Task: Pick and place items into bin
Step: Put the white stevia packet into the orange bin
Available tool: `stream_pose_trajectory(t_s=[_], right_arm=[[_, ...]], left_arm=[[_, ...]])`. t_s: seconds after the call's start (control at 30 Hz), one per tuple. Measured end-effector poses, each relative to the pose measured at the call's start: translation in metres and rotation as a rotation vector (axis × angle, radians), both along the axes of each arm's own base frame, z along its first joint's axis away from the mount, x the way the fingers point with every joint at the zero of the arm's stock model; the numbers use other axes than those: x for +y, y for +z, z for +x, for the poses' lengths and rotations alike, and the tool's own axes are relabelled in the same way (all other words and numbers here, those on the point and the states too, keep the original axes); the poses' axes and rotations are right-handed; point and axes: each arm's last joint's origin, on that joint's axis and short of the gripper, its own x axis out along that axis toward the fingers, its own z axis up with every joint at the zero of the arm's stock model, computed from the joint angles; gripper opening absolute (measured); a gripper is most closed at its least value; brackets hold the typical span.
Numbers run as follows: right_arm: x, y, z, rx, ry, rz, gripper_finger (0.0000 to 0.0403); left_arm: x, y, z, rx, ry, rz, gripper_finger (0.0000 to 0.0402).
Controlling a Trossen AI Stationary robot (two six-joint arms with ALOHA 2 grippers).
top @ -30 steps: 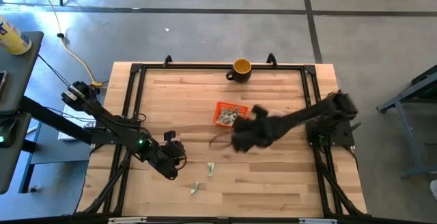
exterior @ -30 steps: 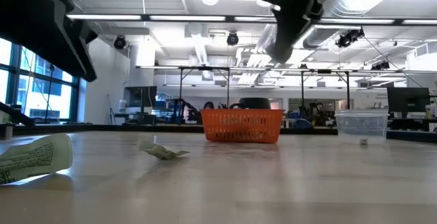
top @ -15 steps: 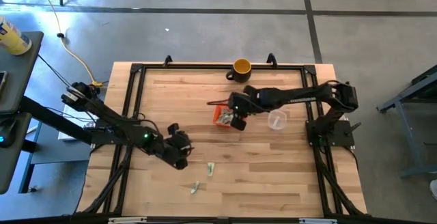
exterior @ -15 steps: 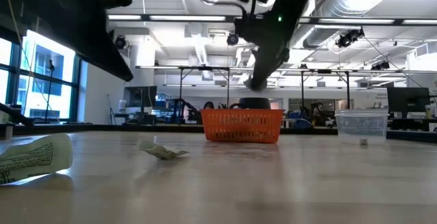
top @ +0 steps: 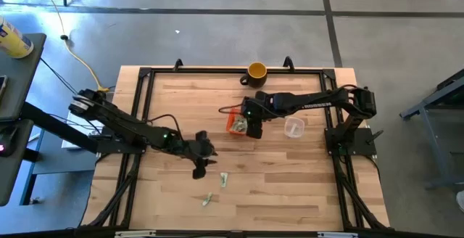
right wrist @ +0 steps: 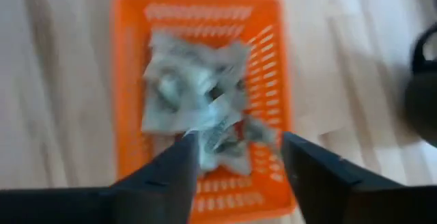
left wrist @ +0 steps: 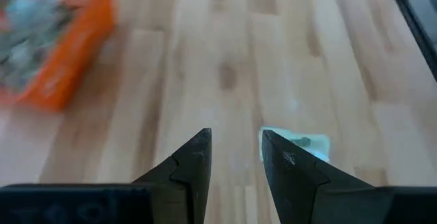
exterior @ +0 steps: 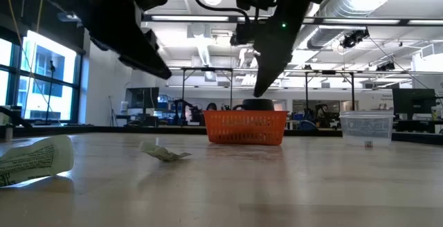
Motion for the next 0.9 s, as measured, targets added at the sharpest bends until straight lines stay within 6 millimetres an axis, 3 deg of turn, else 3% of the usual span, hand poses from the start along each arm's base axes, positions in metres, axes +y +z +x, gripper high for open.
stream_pose_trajectory(t_s=[0.1, 0.23, 0.53, 0.7, 0.9], right_arm=[[0.021, 0.006, -0.003, 0.013, 0.103, 0.003, 0.0241], [0.062, 0.019, -0.013, 0.013, 0.212, -0.039, 0.0275], [0.137, 0.022, -0.052, 0.101, 0.135, -0.175, 0.0307], [0.164, 0.022, -0.069, 0.069, 0.055, -0.19, 0.0314], [0.178, 0.021, -0.077, 0.043, -0.026, -0.133, 0.0314]], left_arm=[[-0.004, -0.008, 0.006, 0.027, -0.132, 0.073, 0.0166], [-0.011, -0.02, 0.015, 0.063, -0.335, 0.137, 0.0166], [-0.038, -0.035, 0.048, 0.075, -0.693, 0.329, 0.0173], [-0.042, -0.047, 0.063, 0.143, -0.763, 0.423, 0.0207], [-0.041, -0.051, 0.067, 0.142, -0.829, 0.498, 0.0248]])
